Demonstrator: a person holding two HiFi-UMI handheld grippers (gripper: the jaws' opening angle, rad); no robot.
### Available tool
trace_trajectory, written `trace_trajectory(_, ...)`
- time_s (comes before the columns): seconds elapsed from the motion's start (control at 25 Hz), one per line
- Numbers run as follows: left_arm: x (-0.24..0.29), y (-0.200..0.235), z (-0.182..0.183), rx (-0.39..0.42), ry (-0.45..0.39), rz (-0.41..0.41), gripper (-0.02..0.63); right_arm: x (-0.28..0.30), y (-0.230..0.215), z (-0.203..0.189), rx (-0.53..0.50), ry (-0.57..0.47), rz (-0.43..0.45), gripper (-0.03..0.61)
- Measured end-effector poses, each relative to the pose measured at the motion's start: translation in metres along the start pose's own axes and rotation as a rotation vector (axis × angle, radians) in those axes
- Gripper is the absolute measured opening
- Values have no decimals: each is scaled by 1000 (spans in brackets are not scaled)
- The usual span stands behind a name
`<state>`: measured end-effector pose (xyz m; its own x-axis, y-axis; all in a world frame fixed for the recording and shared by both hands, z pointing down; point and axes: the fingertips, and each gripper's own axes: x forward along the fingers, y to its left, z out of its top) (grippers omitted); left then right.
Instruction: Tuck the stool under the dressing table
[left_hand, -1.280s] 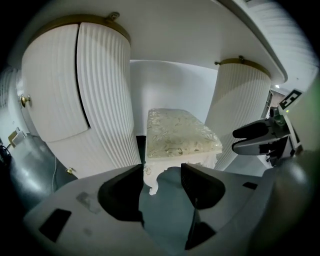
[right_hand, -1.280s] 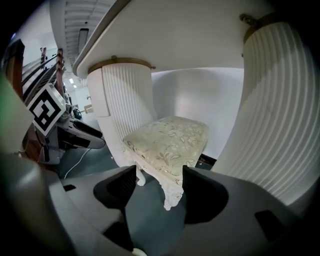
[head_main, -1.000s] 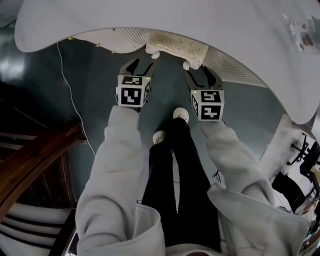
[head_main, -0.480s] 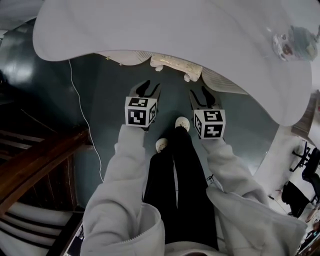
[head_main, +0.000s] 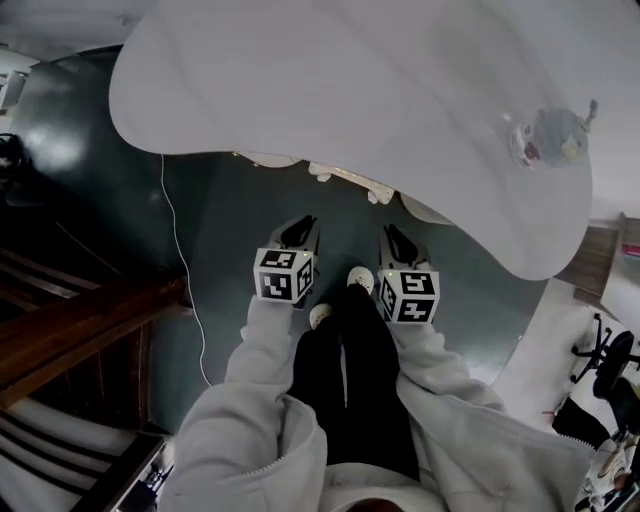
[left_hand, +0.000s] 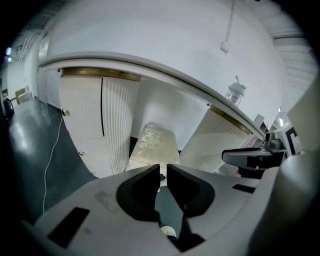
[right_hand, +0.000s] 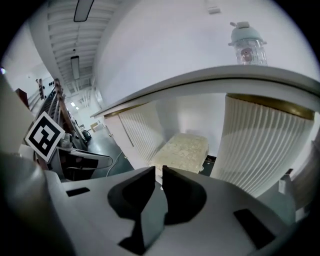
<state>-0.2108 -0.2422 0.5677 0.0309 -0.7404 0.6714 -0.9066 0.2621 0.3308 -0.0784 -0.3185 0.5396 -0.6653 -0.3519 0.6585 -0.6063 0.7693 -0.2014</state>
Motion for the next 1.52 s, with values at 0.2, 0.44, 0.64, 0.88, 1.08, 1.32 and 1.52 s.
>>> trace_trajectory(0.2,-28,-17,34,14,-48,9,34,-28,5,30,14,-21,0,63)
trace_trajectory(0.44,-58,-42,64,42,-102,12,28,-47,11,62,13,-44,27,49)
trace_trajectory(0.64,-78,-59,79,42,-123,-6,20,-71,23,78,-20,-44,54,49)
trace_trajectory(0.88,-101,-61,115,74,-164,10,14,-98,25,102,-59,-45,45,49)
trace_trajectory(1.08,-123,-64,160,173,-230,0,14,-112,20,146,-28,-113,-33,49)
trace_trajectory(1.32,-137,-66,217,288,-315,-25,14,-127,6,199,6,-229,-130,49)
trace_trajectory(1.52,-139,-70,252,338,-355,-63,14,-155,-4,224,6,-308,-222,49)
